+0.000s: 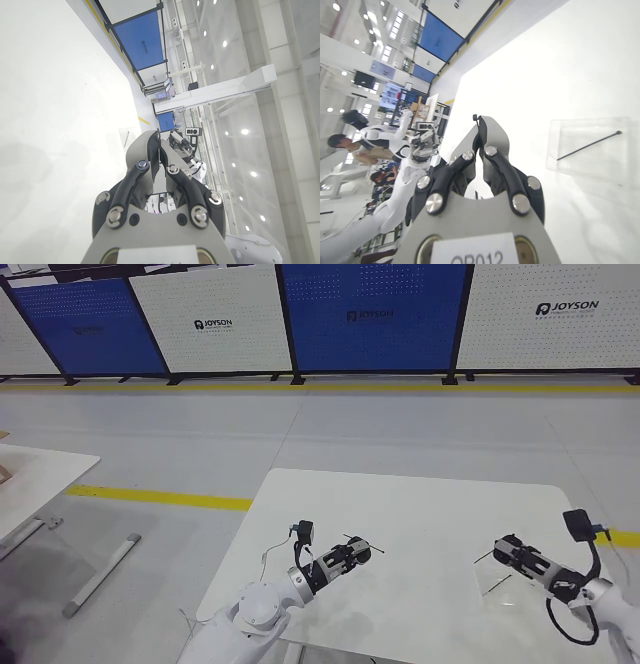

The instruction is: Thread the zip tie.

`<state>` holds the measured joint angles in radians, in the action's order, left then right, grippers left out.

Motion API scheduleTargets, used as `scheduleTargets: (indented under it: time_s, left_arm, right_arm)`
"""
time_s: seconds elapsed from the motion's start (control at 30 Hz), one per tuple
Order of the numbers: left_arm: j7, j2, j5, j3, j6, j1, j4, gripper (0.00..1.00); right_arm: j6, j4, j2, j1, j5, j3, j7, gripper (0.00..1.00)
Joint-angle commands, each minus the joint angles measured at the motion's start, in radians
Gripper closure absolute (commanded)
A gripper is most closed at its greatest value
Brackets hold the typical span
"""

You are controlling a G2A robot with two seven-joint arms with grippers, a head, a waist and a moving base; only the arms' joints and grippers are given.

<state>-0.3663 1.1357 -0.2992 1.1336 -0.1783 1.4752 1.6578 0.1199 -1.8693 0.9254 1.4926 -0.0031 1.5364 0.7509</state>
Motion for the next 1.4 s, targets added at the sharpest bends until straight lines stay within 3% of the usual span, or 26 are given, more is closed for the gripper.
scheduleTargets:
  time_s: [0.0, 0.13, 0.77, 1.0, 1.17, 1.37]
  left_arm:
    - [0.000, 0.000, 0.000, 0.000, 0.000, 0.000, 0.000, 1.00]
    - [0.000, 0.000, 0.000, 0.000, 0.000, 0.000, 0.000, 1.00]
    - [0.015, 0.000, 0.011, 0.000, 0.003, -0.002, 0.000, 1.00]
    - [0.106, 0.015, 0.132, -0.074, 0.058, -0.044, 0.034, 1.00]
    - [0.177, 0.033, 0.208, -0.148, 0.097, -0.089, 0.013, 1.00]
    - [0.177, 0.033, 0.208, -0.148, 0.097, -0.089, 0.013, 1.00]
  right_arm:
    - [-0.007, -0.014, 0.002, 0.017, 0.030, -0.003, -0.004, 1.00]
    - [0.027, 0.004, 0.009, -0.006, 0.026, -0.072, 0.018, 1.00]
    - [0.027, 0.004, 0.009, -0.006, 0.026, -0.072, 0.018, 1.00]
    - [0.027, 0.004, 0.009, -0.006, 0.026, -0.072, 0.018, 1.00]
    - [0.027, 0.004, 0.009, -0.006, 0.026, -0.072, 0.018, 1.00]
    - [0.027, 0.004, 0.009, -0.006, 0.026, -0.072, 0.018, 1.00]
